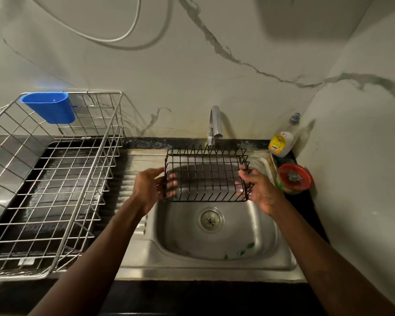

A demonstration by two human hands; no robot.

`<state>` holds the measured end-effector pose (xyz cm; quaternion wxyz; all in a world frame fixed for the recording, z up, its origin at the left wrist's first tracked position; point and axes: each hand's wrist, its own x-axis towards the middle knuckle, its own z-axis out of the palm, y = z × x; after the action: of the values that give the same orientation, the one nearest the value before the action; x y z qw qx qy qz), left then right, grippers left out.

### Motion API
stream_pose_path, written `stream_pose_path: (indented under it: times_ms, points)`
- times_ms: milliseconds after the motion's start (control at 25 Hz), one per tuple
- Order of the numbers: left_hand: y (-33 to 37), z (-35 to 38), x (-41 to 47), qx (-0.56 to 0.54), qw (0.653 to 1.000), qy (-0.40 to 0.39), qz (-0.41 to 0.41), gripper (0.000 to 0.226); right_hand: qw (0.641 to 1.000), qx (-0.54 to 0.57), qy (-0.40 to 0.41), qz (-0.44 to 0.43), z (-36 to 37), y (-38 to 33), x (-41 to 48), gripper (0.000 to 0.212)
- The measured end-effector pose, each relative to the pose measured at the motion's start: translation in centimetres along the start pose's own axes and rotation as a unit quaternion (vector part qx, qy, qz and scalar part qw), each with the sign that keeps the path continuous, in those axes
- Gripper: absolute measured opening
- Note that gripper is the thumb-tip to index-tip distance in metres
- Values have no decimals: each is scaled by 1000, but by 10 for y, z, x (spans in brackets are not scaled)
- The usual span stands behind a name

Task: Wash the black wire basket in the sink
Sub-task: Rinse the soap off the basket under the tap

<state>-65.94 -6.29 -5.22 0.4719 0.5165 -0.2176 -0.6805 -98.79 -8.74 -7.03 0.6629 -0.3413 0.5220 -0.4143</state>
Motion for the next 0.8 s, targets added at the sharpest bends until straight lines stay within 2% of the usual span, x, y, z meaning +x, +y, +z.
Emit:
stream_pose_path:
  times_ms: [120, 160, 200, 280, 320, 360, 400, 440, 480, 520, 600, 640, 680, 760, 800]
  points:
    - [-3, 6, -15, 164, 983, -19, 76, 58, 987, -62, 42, -140, 12, 10, -18, 42]
    - [-10, 9, -15, 191, 979, -7, 71, 58, 984, -95, 58, -137, 17, 18, -18, 41]
    - [-17, 10, -11, 200, 979, 13, 33, 57, 984, -120, 80, -99, 23, 25, -18, 44]
    - [-31, 6, -1, 193, 976, 47, -84, 61, 973, -159, 143, 83, 30, 43, -12, 73]
    - [-36, 4, 0, 190, 971, 57, -136, 59, 960, -184, 162, 136, 29, 51, -11, 87]
    - [-39, 0, 0, 192, 966, 69, -156, 55, 953, -193, 169, 159, 32, 54, -13, 92]
    - [-37, -3, -3, 188, 968, 72, -150, 51, 949, -206, 186, 147, 38, 53, -20, 86]
    - [-33, -4, -6, 176, 975, 66, -122, 46, 949, -220, 210, 85, 47, 50, -27, 68]
    - [-29, -6, -10, 162, 983, 60, -64, 42, 952, -215, 215, -28, 52, 49, -35, 46]
    - [-24, -11, -13, 146, 988, 50, 10, 40, 952, -190, 207, -122, 57, 51, -45, 33]
    - [-15, -14, -17, 123, 987, 15, 101, 39, 940, -180, 201, -208, 67, 49, -63, 35]
    - [-12, -15, -15, 138, 986, 13, 93, 44, 940, -202, 200, -191, 67, 53, -59, 46]
    - [-11, -15, -11, 164, 985, 31, 48, 49, 941, -241, 200, -130, 68, 52, -53, 57]
    - [-15, -13, -10, 183, 977, 98, -50, 48, 932, -295, 203, 55, 62, 53, -42, 71]
    - [-16, -10, -11, 176, 975, 114, -68, 46, 924, -310, 206, 90, 60, 53, -41, 75]
